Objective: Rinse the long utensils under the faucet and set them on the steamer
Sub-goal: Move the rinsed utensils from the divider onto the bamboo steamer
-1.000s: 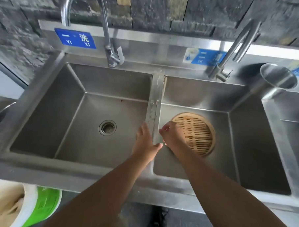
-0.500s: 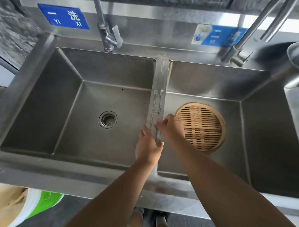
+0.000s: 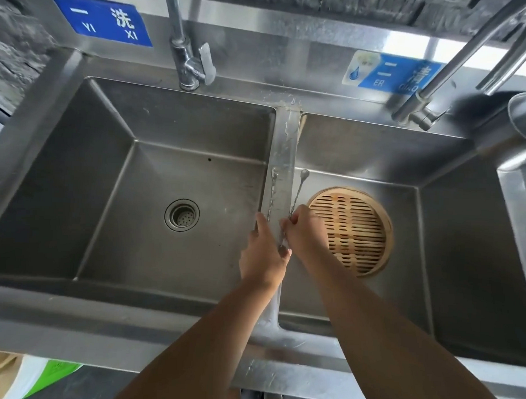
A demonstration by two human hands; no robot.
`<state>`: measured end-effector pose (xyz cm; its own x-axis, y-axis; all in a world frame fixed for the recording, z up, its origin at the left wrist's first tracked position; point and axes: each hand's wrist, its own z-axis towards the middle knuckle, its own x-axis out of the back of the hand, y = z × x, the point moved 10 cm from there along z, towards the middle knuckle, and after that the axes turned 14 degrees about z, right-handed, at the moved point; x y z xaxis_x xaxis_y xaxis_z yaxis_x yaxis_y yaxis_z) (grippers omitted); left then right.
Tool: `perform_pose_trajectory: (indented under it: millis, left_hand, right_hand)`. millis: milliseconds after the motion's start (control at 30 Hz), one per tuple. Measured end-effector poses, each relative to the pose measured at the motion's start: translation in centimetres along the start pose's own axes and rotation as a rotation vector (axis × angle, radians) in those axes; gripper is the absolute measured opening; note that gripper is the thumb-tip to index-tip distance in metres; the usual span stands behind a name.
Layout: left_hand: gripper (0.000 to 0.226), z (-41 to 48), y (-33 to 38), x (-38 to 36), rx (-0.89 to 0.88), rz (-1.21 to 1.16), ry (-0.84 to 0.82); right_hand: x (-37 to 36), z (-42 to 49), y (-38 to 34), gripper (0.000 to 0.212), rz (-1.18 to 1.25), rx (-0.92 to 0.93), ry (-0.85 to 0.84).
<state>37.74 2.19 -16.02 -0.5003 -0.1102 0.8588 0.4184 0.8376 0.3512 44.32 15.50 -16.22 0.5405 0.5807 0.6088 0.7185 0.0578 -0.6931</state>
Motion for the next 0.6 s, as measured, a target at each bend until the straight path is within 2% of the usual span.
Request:
perform_pose_trajectory:
  millis: [300,467,600]
  left_hand:
    - [0.091,-0.1,0.0,0.1,-0.019,0.042,0.015]
    - [0.094,-0.2,0.2,0.2,-0.020,0.055,0.014]
    - [0.090,-0.4,0.2,0.4,-0.006,0.068,0.015]
  right_hand:
    - [0.4,0.3,0.5,0.016,0.059,0.005,-0.006]
    - [1.9,0.9,1.7,0.017,0.191,-0.005,0.062]
    - [2.9,1.7,4.1,0.016,0.393,-0.070,0.104]
